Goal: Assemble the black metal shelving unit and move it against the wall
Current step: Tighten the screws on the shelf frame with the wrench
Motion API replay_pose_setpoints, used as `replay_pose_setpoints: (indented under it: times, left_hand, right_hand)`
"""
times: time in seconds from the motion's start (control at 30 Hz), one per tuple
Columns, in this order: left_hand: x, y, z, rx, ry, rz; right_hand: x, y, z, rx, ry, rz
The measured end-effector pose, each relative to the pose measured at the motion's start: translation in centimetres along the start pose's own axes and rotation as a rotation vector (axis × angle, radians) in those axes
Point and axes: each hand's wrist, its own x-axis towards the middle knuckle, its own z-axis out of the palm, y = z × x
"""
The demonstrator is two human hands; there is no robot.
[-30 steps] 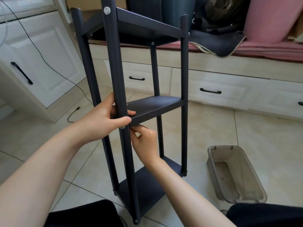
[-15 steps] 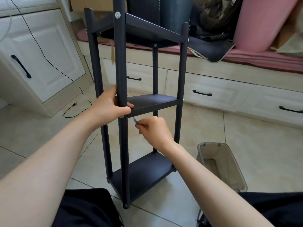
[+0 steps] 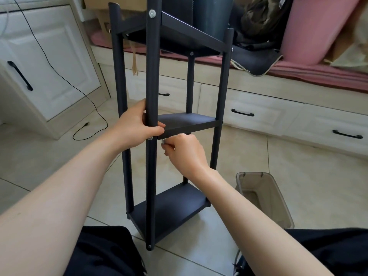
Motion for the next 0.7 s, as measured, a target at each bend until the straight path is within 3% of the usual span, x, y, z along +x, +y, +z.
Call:
replay_pose_setpoints:
  times: [0.4, 0.6, 0.7]
  left_hand:
    - [0.1, -0.4, 0.1, 0.017, 0.011, 0.028]
    - [-0.1, -0.3, -0.1, 0.020, -0.006, 0.036]
    - [-0.1, -0.6, -0.4, -0.007, -0.014, 0.028]
  right_hand:
    - [-1.0, 1.3, 4.9, 0.318, 0.375, -0.097]
    - [-0.5, 0.8, 7.6, 0.459, 0.495, -0.098]
    - [0.2, 0.5, 8.9, 0.571, 0.469, -0.066]
